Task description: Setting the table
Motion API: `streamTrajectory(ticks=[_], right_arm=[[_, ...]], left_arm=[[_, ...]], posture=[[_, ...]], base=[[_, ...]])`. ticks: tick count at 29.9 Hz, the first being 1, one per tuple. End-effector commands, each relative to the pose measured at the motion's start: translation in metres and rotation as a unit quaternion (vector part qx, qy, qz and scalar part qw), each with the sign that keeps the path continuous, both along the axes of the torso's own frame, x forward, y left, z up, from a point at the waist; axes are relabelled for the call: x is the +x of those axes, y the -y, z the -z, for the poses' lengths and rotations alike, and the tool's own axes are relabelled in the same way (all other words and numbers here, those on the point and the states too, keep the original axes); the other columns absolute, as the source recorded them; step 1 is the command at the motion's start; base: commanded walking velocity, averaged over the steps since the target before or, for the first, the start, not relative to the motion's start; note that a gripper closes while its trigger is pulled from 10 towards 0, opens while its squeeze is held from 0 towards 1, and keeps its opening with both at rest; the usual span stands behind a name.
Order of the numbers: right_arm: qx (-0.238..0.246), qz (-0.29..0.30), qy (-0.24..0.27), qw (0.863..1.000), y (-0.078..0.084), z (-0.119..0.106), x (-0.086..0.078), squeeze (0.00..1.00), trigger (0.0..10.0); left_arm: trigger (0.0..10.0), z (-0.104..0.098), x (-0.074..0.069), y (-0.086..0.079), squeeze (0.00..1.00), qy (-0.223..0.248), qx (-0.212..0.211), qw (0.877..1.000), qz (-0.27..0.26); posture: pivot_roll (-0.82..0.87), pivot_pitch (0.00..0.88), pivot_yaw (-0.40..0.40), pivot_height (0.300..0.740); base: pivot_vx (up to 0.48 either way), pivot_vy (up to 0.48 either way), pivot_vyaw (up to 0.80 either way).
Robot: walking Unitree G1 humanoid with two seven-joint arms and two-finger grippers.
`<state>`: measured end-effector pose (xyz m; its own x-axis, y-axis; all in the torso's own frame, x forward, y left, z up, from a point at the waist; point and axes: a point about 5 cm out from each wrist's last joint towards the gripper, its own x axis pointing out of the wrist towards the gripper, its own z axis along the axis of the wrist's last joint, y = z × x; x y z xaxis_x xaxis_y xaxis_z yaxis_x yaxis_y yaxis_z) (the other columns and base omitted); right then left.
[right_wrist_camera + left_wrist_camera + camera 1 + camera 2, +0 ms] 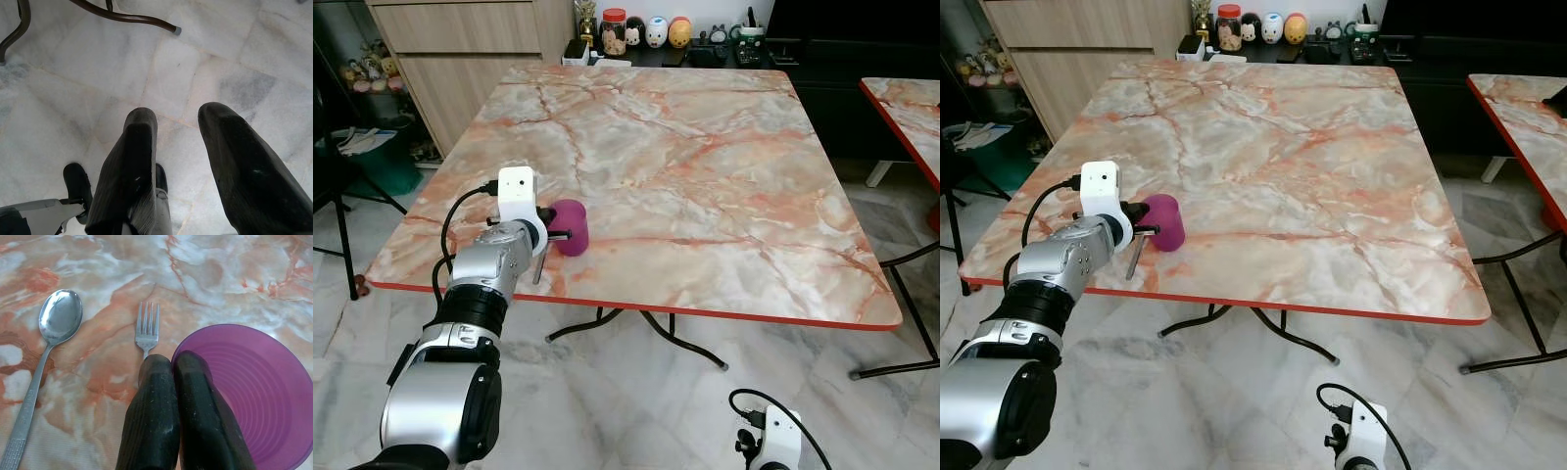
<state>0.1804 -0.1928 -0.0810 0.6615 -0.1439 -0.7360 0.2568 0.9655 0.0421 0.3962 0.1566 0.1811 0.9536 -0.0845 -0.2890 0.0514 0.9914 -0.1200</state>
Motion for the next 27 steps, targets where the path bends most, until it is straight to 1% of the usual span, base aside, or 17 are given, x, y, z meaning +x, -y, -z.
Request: streamTrajectory(ticks=[1,6,9,10,11,13,14,15,16,18,19,21,25,26,27], right_arm=[[0.002,0.008,-0.009,1.000,0.001,0.003,-0.006,0.00,10.0],[0.002,0.008,-0.009,1.000,0.001,0.003,-0.006,0.00,10.0],[0.001,0.007,-0.009,1.000,0.002,0.003,-0.006,0.00,10.0],[0.001,0.007,-0.009,1.000,0.002,0.003,-0.006,0.00,10.0],[0.000,0.006,-0.009,1.000,0.002,0.003,-0.006,0.00,10.0],[0.000,0.006,-0.009,1.000,0.002,0.002,-0.006,0.00,10.0],[-0.001,0.006,-0.009,1.000,0.003,0.002,-0.005,0.00,10.0],[-0.001,0.005,-0.009,1.000,0.003,0.002,-0.005,0.00,10.0],[-0.001,0.006,-0.008,1.000,0.003,0.002,-0.005,0.00,10.0],[-0.001,0.006,-0.008,1.000,0.003,0.002,-0.005,0.00,10.0],[-0.002,0.007,-0.008,1.000,0.004,0.002,-0.005,0.00,10.0],[-0.003,0.007,-0.008,1.000,0.004,0.002,-0.005,0.00,10.0],[-0.005,0.010,-0.006,1.000,0.005,0.001,-0.004,0.00,10.0],[-0.005,0.011,-0.005,1.000,0.006,0.001,-0.004,0.00,10.0],[-0.006,0.011,-0.005,1.000,0.006,0.001,-0.004,0.00,10.0]], left_arm=[[0.0,0.010,-0.004,-0.002,0.00,-0.020,0.000,1.000,0.000],[0.0,0.013,-0.006,-0.001,0.00,-0.024,0.000,1.000,0.004],[0.0,0.010,-0.007,-0.001,0.00,-0.007,-0.013,1.000,0.005],[0.0,0.006,-0.007,0.000,0.00,0.009,-0.021,1.000,0.006],[0.0,-0.001,-0.007,0.001,0.00,0.042,-0.035,0.998,0.005],[0.0,-0.007,-0.008,0.004,0.00,0.072,-0.047,0.996,0.005],[1.3,-0.012,-0.009,0.007,0.00,0.092,-0.053,0.994,0.014],[1.3,-0.014,-0.010,0.009,0.00,0.101,-0.054,0.993,0.018],[10.0,-0.018,-0.011,0.011,0.00,0.119,-0.061,0.991,0.020],[10.0,-0.023,-0.013,0.012,0.00,0.141,-0.067,0.987,0.022],[10.0,-0.029,-0.016,0.014,0.00,0.171,-0.073,0.982,0.024],[10.0,-0.033,-0.019,0.014,0.00,0.190,-0.081,0.978,0.019],[10.0,-0.042,-0.027,0.012,0.00,0.253,-0.047,0.966,0.005],[10.0,-0.041,-0.033,0.010,0.00,0.275,-0.046,0.960,-0.006],[10.0,-0.040,-0.036,0.010,0.00,0.284,-0.048,0.958,-0.011]], posture=[[0.06,0.036,0.017,0.740],[0.06,0.031,0.016,0.740],[0.06,0.030,0.013,0.740],[0.06,0.033,0.012,0.740],[0.06,0.034,0.010,0.740],[0.06,0.034,0.010,0.740],[0.06,0.039,0.006,0.740],[0.06,0.039,0.006,0.740],[0.06,0.039,0.006,0.740],[0.06,0.041,0.005,0.740],[0.06,0.041,0.005,0.740],[0.06,0.041,0.005,0.740],[0.06,0.040,0.003,0.740],[0.06,0.040,0.003,0.740],[0.06,0.040,0.003,0.740]], base=[[0.000,0.000,0.00],[0.000,0.000,0.00],[0.000,0.000,0.00],[0.000,0.000,0.00],[0.000,0.000,0.00],[0.000,0.000,0.00],[0.000,0.000,0.00],[0.000,0.000,0.00],[0.000,0.000,0.00],[0.000,0.000,0.00],[0.000,0.000,0.00],[0.000,0.000,0.00],[0.000,0.000,0.00],[0.000,0.000,0.00],[0.000,0.000,0.00]])
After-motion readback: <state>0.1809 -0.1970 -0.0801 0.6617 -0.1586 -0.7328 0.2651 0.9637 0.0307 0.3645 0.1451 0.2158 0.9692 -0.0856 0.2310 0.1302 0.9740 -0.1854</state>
